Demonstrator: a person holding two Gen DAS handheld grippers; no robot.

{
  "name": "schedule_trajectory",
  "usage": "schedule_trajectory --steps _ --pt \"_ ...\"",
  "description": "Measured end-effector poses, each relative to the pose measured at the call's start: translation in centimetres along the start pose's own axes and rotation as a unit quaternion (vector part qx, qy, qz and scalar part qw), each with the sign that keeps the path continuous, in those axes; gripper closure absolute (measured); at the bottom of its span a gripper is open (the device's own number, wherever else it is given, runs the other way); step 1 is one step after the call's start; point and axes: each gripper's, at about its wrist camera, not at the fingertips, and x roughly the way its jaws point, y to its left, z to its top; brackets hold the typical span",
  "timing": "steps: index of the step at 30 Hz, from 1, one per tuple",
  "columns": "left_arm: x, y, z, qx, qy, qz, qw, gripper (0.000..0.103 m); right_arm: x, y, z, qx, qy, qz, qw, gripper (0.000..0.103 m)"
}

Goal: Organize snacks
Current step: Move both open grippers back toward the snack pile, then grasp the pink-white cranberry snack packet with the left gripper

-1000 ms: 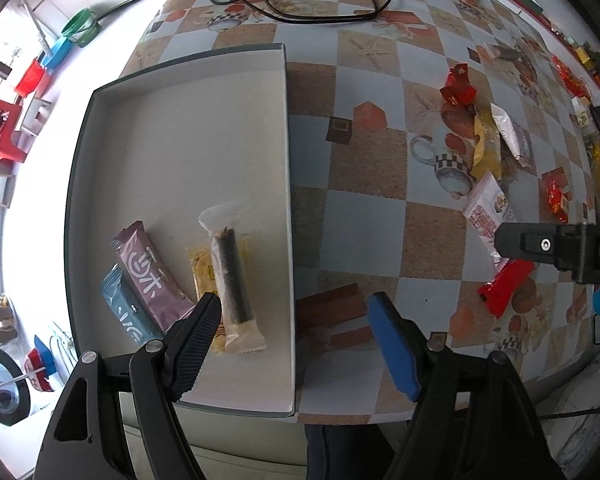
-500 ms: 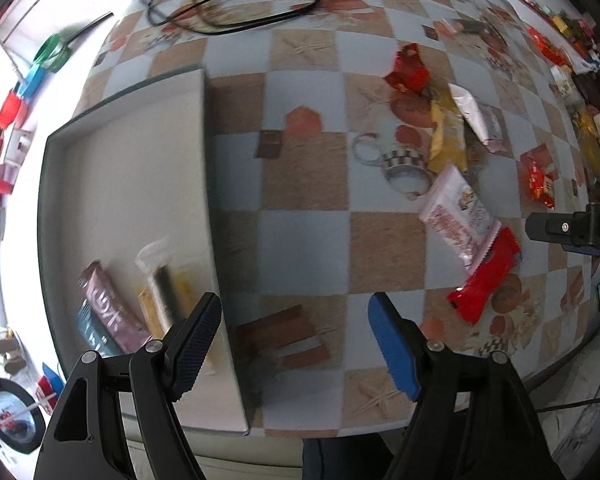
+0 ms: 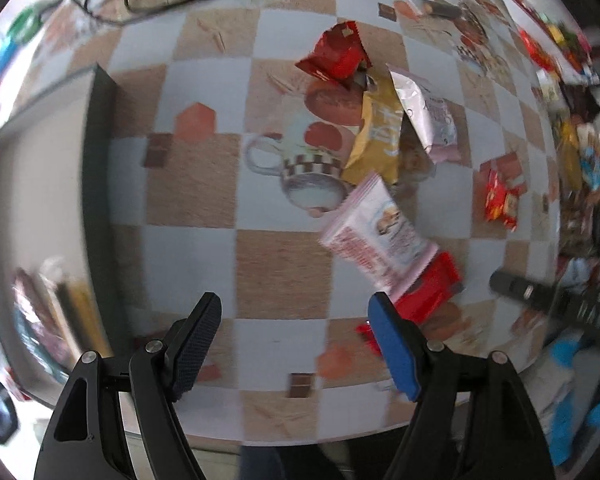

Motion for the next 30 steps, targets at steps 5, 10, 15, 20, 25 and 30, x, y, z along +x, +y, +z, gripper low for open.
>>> schedule_trajectory --steps 5,10,15,20,25,30 --pt "1.3 -0.2 1.4 -0.064 0.030 -0.034 0.9969 0.024 0.2 -2.2 -0.5 0.004 0.004 0.000 1.000 0.008" --pt "2.2 -0.7 2.2 -0.103 0.041 -0.044 0.9929 0.024 0.1 -3.9 -0.7 0.009 0.008 0.001 1.000 0.008" --pt "3.5 -1.2 2.6 -0.124 0.047 -0.039 0.9904 0.024 0.4 -6.2 -1.2 0.013 0.008 0.001 1.000 0.008" --pt "4.9 -2.1 3.1 -0.144 0.050 -0.033 0.9878 0.024 0.1 -8.1 -1.2 0.013 0.007 0.001 1.000 0.008" --pt "5.5 -2.5 3.0 -0.141 0.049 -0.025 0.9885 0.023 -0.3 -9.0 -0.8 0.007 0.006 -0.002 1.000 0.008" --pt "6.4 -4.4 3.3 -0.122 0.040 -0.009 0.9917 0.022 -0.4 -9.1 -0.5 0.004 0.006 -0.002 1.000 0.008"
